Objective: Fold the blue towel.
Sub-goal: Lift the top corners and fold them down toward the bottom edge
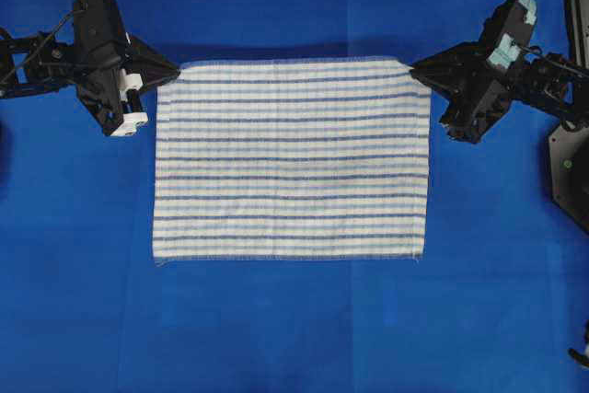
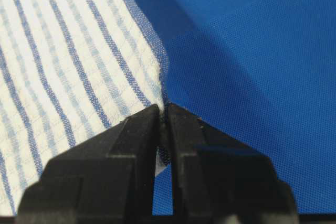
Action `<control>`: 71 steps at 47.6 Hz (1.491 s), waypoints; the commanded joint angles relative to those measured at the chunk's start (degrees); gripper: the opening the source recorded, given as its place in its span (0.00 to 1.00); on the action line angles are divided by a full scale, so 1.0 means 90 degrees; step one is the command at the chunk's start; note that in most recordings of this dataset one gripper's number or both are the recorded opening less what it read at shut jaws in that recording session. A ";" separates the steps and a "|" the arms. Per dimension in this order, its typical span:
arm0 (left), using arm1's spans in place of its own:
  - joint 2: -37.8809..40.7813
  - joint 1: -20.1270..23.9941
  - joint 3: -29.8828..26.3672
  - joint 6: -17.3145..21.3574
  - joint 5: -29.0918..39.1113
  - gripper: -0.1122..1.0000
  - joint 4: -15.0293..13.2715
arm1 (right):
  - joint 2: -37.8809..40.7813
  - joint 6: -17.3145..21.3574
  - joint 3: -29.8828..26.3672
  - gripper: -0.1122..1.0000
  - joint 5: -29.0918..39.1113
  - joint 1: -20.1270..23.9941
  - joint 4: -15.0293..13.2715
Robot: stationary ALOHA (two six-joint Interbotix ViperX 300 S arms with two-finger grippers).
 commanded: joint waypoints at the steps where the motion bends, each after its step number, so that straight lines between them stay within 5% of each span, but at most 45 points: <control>1: -0.0107 -0.0059 -0.0039 0.0020 -0.0020 0.12 0.0010 | -0.0068 -0.0010 -0.0059 0.09 0.0020 0.0020 -0.0010; 13: -0.0322 -0.0508 -0.0039 0.0000 0.0137 0.12 0.0010 | -0.0205 0.0020 -0.0088 0.09 0.0293 0.0205 0.0000; 29: -0.1045 -0.1514 -0.0010 -0.0078 0.0371 0.12 -0.0010 | -0.1191 0.0059 -0.0049 0.09 0.0859 0.1064 0.0293; 44: -0.0947 -0.2383 -0.0068 -0.0488 0.0312 0.12 -0.0039 | -0.1455 0.0059 0.0029 0.09 0.0938 0.2139 0.1055; 71: -0.0742 -0.3496 -0.0078 -0.1191 0.0039 0.12 -0.0039 | -0.0459 0.0049 -0.0166 0.09 0.0068 0.4102 0.2451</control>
